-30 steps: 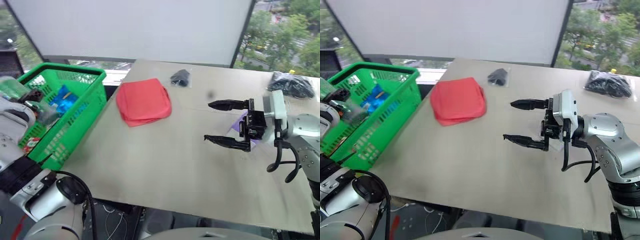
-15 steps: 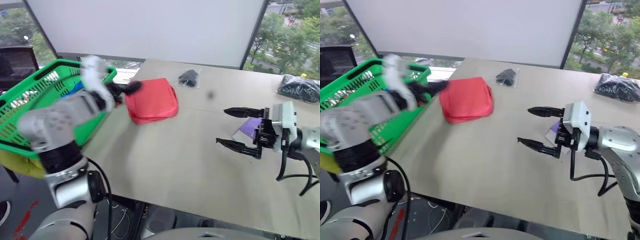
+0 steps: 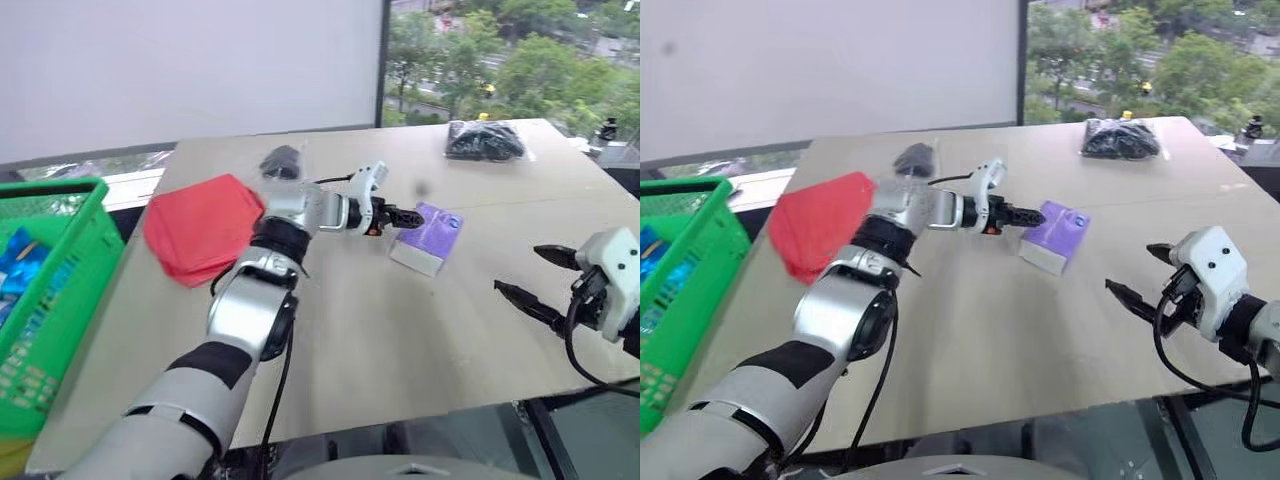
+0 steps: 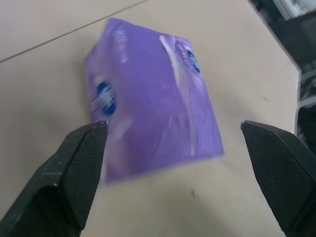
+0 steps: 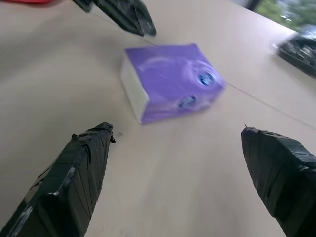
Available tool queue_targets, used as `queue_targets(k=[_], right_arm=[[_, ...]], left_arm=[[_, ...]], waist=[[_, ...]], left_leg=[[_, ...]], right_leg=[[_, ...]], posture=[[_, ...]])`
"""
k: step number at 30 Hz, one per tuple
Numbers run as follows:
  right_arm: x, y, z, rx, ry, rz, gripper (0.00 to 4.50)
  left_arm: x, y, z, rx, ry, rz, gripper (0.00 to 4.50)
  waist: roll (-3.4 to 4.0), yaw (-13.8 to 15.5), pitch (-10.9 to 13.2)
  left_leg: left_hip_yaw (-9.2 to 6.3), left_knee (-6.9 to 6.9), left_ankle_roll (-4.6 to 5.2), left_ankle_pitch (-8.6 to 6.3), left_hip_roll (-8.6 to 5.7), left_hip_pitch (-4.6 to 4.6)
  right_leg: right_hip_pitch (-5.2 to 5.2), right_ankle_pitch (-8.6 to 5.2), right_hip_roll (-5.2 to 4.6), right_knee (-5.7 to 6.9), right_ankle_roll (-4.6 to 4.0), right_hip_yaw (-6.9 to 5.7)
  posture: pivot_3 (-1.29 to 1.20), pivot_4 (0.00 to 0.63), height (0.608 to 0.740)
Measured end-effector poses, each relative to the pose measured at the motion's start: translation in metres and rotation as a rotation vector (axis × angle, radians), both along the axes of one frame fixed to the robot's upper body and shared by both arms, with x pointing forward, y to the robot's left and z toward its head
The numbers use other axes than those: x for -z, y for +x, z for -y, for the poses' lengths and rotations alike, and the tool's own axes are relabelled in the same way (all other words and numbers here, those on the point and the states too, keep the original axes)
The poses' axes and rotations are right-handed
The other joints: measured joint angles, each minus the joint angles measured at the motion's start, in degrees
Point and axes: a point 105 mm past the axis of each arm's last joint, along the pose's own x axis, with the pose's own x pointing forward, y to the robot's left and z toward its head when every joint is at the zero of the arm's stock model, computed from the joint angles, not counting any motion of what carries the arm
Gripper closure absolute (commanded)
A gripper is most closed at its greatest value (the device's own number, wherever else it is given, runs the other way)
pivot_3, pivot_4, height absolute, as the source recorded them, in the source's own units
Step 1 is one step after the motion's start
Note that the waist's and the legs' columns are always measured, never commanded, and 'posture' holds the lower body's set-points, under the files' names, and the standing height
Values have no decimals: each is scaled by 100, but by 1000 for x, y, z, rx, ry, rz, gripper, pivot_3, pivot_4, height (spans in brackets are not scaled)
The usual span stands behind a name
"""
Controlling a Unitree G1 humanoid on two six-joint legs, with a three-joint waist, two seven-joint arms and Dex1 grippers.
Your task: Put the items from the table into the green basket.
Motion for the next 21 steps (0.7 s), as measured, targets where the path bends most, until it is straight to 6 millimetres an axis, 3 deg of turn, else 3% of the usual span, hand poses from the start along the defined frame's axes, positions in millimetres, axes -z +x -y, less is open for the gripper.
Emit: queue_targets(k=[3,10,15,21], right_arm=[[1,-4,-3,12,-2,5,0],[7,-8,-1,45,-18,0,0],[4,-4,2,56,-50,35,0],[3,9,-3,16,-35,58,0]], left_arm=[[20,0,12,37,110,77,1097],[30,5,10,113,238,232,4293],[22,7,4,106,159,227,4293],[-18,7,-33,54,3,299,4293]], waist=[[16,-124,11],[26,-305,12],[43,-356,13],[48,-325,39]], left_leg=[[12,-19,18,-11,0,58],[54,-20,29,-17,-2,81],[60,-20,40,-23,3,81],[58,-36,40,-24,27,100]], right_leg=[[48,-16,7,-9,27,20],[64,-29,34,-10,67,57],[60,-34,34,-10,75,71],[54,-34,14,-2,75,97]], posture=[[-260,0,740],[-250,0,740],[-190,0,740],[-97,0,740]])
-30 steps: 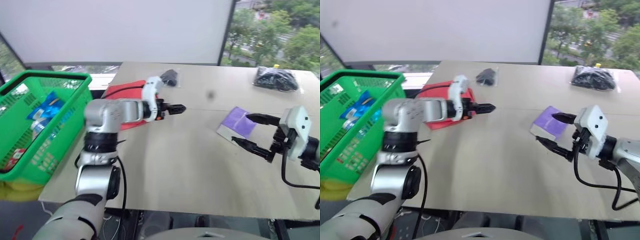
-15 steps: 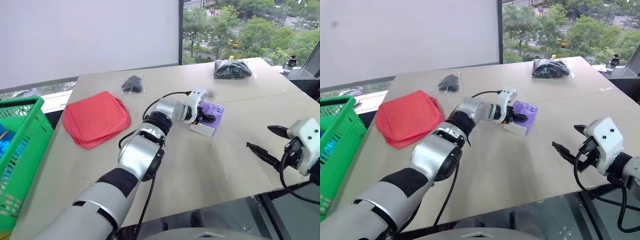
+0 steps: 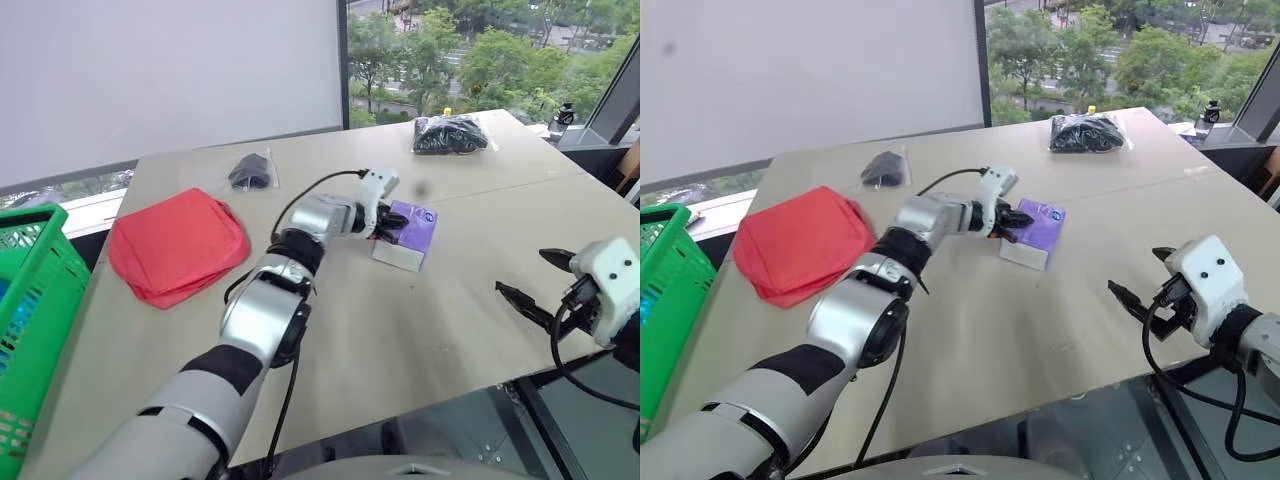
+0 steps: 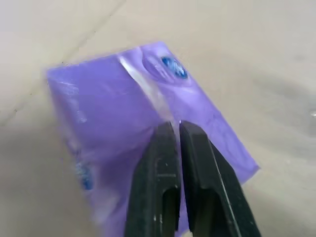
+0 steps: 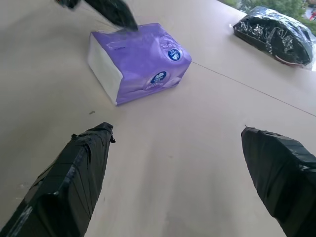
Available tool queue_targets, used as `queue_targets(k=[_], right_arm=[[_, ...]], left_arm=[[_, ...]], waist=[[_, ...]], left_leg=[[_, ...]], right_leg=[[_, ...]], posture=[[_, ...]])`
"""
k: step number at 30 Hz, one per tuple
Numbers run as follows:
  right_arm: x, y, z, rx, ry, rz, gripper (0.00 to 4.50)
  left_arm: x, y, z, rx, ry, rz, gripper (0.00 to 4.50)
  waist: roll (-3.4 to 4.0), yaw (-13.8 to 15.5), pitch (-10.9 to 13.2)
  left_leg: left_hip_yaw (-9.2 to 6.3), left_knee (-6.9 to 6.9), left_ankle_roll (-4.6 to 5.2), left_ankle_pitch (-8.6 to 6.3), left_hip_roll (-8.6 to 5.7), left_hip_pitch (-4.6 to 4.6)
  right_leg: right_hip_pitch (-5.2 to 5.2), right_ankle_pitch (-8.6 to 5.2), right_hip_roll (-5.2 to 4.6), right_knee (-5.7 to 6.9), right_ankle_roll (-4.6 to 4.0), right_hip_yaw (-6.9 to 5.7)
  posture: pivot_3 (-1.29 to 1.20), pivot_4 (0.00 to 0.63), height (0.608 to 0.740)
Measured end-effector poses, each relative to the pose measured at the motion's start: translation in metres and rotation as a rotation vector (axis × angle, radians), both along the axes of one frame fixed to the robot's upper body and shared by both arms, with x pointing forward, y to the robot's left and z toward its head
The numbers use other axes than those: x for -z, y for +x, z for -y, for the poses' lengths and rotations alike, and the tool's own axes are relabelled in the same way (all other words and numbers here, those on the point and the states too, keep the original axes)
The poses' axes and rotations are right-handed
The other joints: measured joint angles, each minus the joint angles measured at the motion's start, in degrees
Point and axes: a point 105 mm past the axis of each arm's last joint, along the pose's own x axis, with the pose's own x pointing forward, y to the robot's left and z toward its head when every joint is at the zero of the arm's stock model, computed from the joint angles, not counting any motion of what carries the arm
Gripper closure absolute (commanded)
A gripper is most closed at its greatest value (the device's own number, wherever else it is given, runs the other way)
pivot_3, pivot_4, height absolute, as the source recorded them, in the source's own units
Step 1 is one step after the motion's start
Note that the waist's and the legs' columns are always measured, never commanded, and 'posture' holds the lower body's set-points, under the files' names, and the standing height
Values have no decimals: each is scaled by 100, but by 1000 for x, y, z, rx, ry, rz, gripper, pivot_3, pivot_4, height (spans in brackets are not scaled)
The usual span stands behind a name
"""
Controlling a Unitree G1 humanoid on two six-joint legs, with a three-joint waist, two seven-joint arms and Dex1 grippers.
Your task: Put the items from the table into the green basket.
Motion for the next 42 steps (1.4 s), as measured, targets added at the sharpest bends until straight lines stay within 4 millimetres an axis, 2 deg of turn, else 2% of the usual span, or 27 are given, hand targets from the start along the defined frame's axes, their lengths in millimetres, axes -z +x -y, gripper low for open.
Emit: queue_targets(k=[3,4,5,7,12,13,19,21,22,24,26,29,30,31,32,35,37,39,40,41,42], right_arm=[[-1,9,-5,-33,14,10,0],[0,12,-6,-41,17,10,0],[1,15,-7,-50,18,10,0],[3,19,-9,-62,20,4,0],[3,21,-14,-108,14,-7,0],[3,21,-14,-110,6,-8,0],[3,21,-12,-107,-11,-5,0],[3,21,-12,-103,-16,-4,0],[4,20,-13,-104,-21,-5,0],[5,18,-14,-106,-26,-8,0],[6,14,-16,-104,-31,-14,0],[3,11,-18,-98,-39,-1,0],[1,10,-17,-92,-41,5,0],[1,10,-17,-91,-41,5,0],[1,10,-18,-86,-41,5,0],[-1,12,-20,-83,-30,16,0],[-6,15,-26,-105,-18,36,0],[-7,17,-30,-120,-15,44,0],[-10,21,-37,-152,10,66,0],[-14,23,-39,-163,22,84,0],[-18,27,-46,-190,43,106,0]], left_arm=[[-20,-11,-17,-29,-55,16,4293],[-24,-16,-23,-37,-56,22,3793],[-25,-19,-27,-47,-71,-4,3539],[-18,-22,-28,-69,-97,-94,2616],[22,-17,-17,-124,-102,-303,227],[27,-14,-14,-129,-99,-322,29],[31,-5,26,-91,-95,-346,29],[46,-6,30,-107,-53,-348,29],[60,-8,32,-117,-4,-351,29],[71,-10,32,-121,28,-341,531],[70,-8,34,-111,45,-292,1166],[69,-7,36,-97,50,-257,2493],[68,-5,35,-100,49,-249,2689],[68,-5,34,-100,48,-247,3136],[67,-4,33,-98,45,-242,3136],[61,-1,22,-99,-20,-266,3136],[52,3,2,-116,-98,-279,3136],[44,6,-9,-128,-141,-259,3136],[25,9,-32,-174,-240,-219,3136],[17,10,-41,-196,-276,-201,3136],[5,9,-59,-243,-308,-156,3136]], waist=[[0,73,2],[1,127,2],[1,199,1],[0,344,1],[-2,649,3],[-4,672,4],[-3,637,3],[-3,582,3],[-3,557,3],[-6,476,5],[-2,447,-1],[-2,421,-2],[-1,406,-2],[-1,401,-2],[-1,361,-2],[0,260,-1],[0,141,1],[1,108,3],[-3,84,8],[-4,91,9],[-3,94,8]], left_leg=[[-1,-4,-5,3,2,4],[0,-5,-6,3,1,6],[-2,-5,-8,4,-1,9],[-6,-3,-3,1,-9,26],[-15,3,-20,11,-34,17],[-15,3,-19,11,-35,15],[-10,-2,-1,0,-36,4],[-5,-13,1,-2,-33,3],[2,-18,1,-2,-33,-2],[0,-17,0,-1,-31,1],[4,-17,0,-2,-31,9],[13,-13,21,-13,-35,16],[15,-9,23,-14,-35,20],[15,-8,23,-14,-36,21],[16,-7,23,-14,-36,20],[18,-7,11,-7,-33,19],[17,-9,0,-1,-26,16],[19,-17,0,-1,-21,16],[21,-22,-2,-1,-9,17],[18,-19,-3,-2,-6,14],[16,-21,-3,-1,-5,22]], right_leg=[[0,1,-4,3,-3,1],[1,2,-4,3,-3,3],[3,2,-6,5,-4,0],[2,2,-4,3,-3,-8],[2,14,1,-6,-24,-33],[1,14,-2,-8,-24,-35],[-1,12,-19,-24,-20,-33],[-1,11,-25,-25,-19,-13],[0,10,-27,-22,-18,-5],[-1,10,-22,-17,-17,-7],[8,8,-17,-12,-14,-4],[18,-9,-6,-10,22,2],[22,-7,-5,-10,27,1],[23,-6,-5,-10,28,1],[23,-5,-5,-9,31,-1],[18,-3,-3,-6,26,5],[7,8,-14,-1,4,21],[0,9,-15,0,3,28],[-7,10,-14,5,2,36],[-12,10,-13,11,1,34],[-17,10,-15,10,1,33]], posture=[[-60,0,740],[-44,0,740],[-44,0,740],[-39,0,740],[-62,0,740],[-75,0,740],[-145,0,740],[-171,0,740],[-178,0,740],[-202,0,740],[-209,0,740],[-206,0,740],[-201,0,740],[-198,0,740],[-192,0,740],[-165,0,740],[-124,0,740],[-76,0,740],[-62,0,740],[-35,0,740],[-15,0,740]])
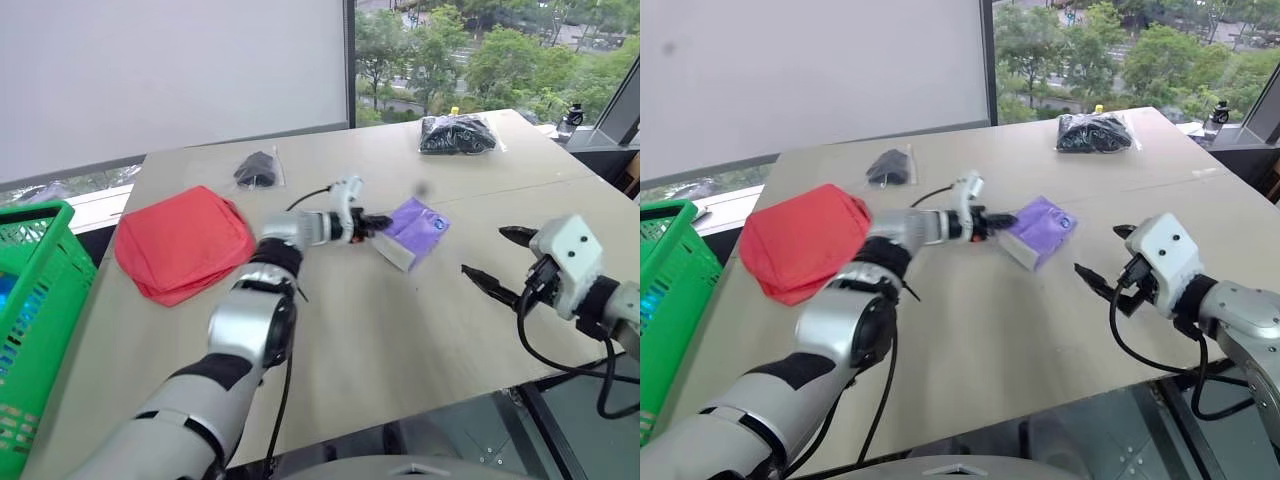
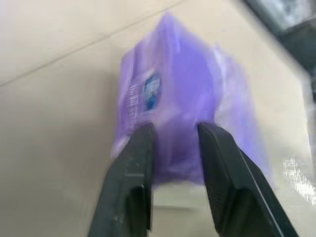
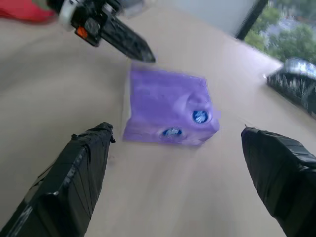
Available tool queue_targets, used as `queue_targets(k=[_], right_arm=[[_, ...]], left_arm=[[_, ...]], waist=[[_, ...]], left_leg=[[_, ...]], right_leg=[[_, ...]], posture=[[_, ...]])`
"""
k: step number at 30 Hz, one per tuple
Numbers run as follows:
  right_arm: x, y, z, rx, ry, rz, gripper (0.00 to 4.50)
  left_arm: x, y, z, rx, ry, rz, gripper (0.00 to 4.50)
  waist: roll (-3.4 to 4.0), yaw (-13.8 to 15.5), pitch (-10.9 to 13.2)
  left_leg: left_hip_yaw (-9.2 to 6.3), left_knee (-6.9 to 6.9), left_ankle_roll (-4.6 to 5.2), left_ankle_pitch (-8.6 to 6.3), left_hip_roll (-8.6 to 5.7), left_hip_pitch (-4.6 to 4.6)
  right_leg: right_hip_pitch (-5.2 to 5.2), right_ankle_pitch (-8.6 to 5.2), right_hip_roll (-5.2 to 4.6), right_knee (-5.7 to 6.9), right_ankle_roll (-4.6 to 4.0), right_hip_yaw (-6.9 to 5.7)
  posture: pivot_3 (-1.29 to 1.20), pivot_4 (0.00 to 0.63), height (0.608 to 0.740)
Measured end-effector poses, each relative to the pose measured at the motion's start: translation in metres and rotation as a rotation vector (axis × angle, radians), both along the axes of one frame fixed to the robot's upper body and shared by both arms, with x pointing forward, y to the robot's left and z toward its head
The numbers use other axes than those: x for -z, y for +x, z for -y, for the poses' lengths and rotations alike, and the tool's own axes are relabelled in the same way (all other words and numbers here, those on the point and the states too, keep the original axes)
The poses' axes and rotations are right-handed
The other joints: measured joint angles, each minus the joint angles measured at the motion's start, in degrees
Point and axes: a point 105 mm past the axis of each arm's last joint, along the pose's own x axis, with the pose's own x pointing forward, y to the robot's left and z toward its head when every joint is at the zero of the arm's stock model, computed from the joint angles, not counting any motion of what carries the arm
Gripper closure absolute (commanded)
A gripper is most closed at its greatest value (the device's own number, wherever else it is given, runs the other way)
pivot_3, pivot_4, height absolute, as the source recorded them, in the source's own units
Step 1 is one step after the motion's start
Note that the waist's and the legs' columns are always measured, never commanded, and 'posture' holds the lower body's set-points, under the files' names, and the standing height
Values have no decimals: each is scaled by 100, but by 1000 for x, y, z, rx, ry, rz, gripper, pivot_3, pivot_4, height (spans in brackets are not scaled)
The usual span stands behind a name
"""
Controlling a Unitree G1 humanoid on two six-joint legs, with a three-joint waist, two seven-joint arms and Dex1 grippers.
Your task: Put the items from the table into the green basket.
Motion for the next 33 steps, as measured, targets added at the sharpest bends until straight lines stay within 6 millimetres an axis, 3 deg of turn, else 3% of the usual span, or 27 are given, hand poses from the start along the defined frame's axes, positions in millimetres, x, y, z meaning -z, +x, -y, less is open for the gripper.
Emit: queue_targets(k=[1,2,5,8,10,13,16,19,21,24,28,33], right_arm=[[-5,2,-5,-22,19,22,0],[-11,8,-16,-75,44,48,0],[-23,20,-35,-164,95,85,0],[-21,28,-43,-216,104,75,0],[-13,32,-45,-235,101,50,0],[-3,33,-45,-271,86,18,0],[3,34,-38,-265,36,-1,0],[7,34,-32,-245,11,-17,0],[13,33,-27,-208,5,-51,0],[14,26,-24,-183,-7,-60,0],[21,13,-10,-101,-51,-102,0],[19,-2,1,-12,-64,-124,0]], left_arm=[[-11,-2,-16,-52,-9,48,3136],[-27,-9,-45,-148,2,123,3136],[-54,-29,-90,-321,-14,199,3136],[-66,-54,-101,-318,8,206,2316],[-57,-65,-91,-241,45,158,1506],[-29,-71,-62,-92,124,50,81],[-8,-58,-37,2,168,-34,29],[-6,-38,-19,34,195,-36,29],[-4,-19,10,95,224,-30,29],[2,-7,44,175,238,-31,29],[15,-4,72,229,271,-41,29],[31,-7,87,261,338,-22,29]], waist=[[0,22,0],[0,73,-1],[-10,280,0],[-21,696,-7],[-23,999,-8],[-22,1366,-9],[-22,1566,-9],[-21,1599,-9],[-20,1596,-10],[-16,1352,-11],[-15,1093,-12],[-11,606,-13]], left_leg=[[0,2,-1,0,2,-2],[-5,3,-2,0,2,6],[-13,8,-10,4,-2,-6],[-37,8,-12,5,-12,-12],[-81,9,-15,8,-35,-29],[-129,34,-17,11,-54,-76],[-151,56,-21,13,-61,-98],[-153,57,-25,15,-60,-100],[-150,62,-25,16,-67,-108],[-137,63,-16,11,-65,-118],[-136,68,-7,6,-61,-143],[-124,78,-5,5,-57,-181]], right_leg=[[-7,1,0,8,-1,2],[-12,2,-2,9,-2,-2],[-28,11,-12,10,-13,-14],[-27,10,-18,4,-15,-38],[-26,9,-40,-4,-16,-71],[-38,10,-49,-18,-16,-96],[-41,9,-49,-18,-19,-112],[-41,9,-46,-21,-22,-117],[-36,9,-46,-29,-23,-128],[-39,8,-46,-42,-23,-122],[-44,9,-49,-64,-22,-139],[-97,10,-52,-22,-18,-102]], posture=[[34,0,740],[69,0,740],[171,0,740],[227,0,740],[229,0,740],[212,0,740],[160,0,740],[99,0,740],[62,0,740],[-17,0,740],[-111,0,740],[-197,0,740]])
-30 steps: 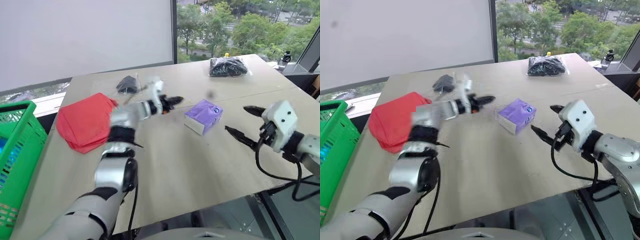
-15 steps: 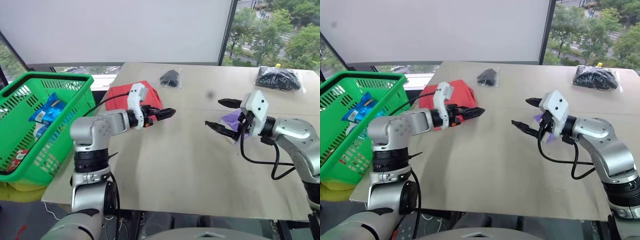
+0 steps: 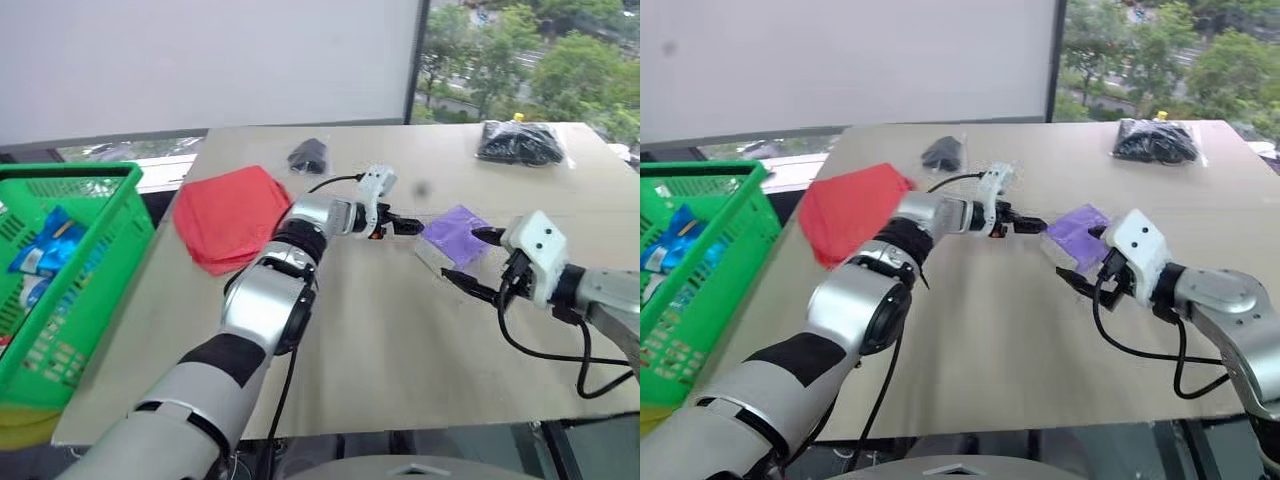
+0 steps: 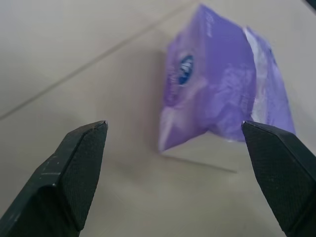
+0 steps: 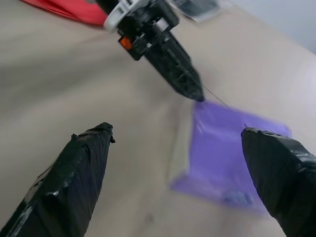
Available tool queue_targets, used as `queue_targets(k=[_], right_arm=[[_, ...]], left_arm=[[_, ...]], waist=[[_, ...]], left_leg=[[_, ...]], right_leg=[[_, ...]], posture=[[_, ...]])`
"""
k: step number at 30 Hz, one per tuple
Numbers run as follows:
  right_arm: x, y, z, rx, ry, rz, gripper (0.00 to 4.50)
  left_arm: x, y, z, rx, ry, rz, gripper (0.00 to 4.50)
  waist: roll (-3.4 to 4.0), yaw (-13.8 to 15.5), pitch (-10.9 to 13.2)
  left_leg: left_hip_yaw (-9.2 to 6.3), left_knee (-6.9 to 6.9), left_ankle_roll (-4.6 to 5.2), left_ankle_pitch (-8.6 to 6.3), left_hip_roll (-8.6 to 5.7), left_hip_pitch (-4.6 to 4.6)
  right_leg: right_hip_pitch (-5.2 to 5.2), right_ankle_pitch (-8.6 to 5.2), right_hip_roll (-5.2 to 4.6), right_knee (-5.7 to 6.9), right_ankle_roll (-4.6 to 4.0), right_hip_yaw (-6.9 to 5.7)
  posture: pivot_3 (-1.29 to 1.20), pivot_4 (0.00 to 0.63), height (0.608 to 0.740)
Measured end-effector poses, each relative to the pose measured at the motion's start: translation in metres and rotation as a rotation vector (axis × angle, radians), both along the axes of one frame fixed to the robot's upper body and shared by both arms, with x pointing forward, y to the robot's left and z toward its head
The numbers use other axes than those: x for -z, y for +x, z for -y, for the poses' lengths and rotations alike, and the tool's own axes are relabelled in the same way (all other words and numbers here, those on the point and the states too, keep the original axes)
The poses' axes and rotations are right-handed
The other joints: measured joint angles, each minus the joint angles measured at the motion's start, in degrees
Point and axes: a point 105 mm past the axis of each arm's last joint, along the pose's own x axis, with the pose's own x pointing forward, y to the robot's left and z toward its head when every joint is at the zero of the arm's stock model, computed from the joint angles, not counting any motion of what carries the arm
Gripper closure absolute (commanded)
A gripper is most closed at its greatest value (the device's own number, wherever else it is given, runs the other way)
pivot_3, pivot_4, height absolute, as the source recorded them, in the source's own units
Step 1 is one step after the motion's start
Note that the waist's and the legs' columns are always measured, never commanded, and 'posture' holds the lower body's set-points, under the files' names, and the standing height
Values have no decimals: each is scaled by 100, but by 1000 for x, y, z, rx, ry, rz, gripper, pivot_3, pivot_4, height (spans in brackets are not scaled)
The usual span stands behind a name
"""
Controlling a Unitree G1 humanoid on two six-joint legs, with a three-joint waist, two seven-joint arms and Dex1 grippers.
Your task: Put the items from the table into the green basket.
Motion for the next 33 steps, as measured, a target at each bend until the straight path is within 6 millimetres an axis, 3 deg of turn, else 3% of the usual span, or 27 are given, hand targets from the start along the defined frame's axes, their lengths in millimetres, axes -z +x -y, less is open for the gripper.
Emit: queue_targets(k=[9,16,26,33], right_arm=[[5,-23,22,131,-23,-36,0],[0,-30,18,150,-16,-10,0],[-1,-34,18,185,-18,-23,0],[-6,-31,16,183,-16,-5,0]], left_arm=[[7,-5,16,77,100,76,29],[19,-6,22,48,145,105,29],[23,-2,13,-16,105,75,4118],[19,-2,-3,-15,11,-12,4275]], waist=[[10,-467,0],[17,-749,-1],[29,-889,-10],[33,-928,-5]], left_leg=[[23,-1,25,-14,13,66],[21,-5,26,-15,22,102],[6,-5,25,-15,22,102],[6,-5,24,-15,23,102]], right_leg=[[63,-3,46,27,8,29],[108,-18,43,14,32,33],[114,-19,38,10,33,25],[112,-20,41,11,34,25]], posture=[[-269,0,740],[-308,0,740],[-301,0,740],[-238,0,740]])
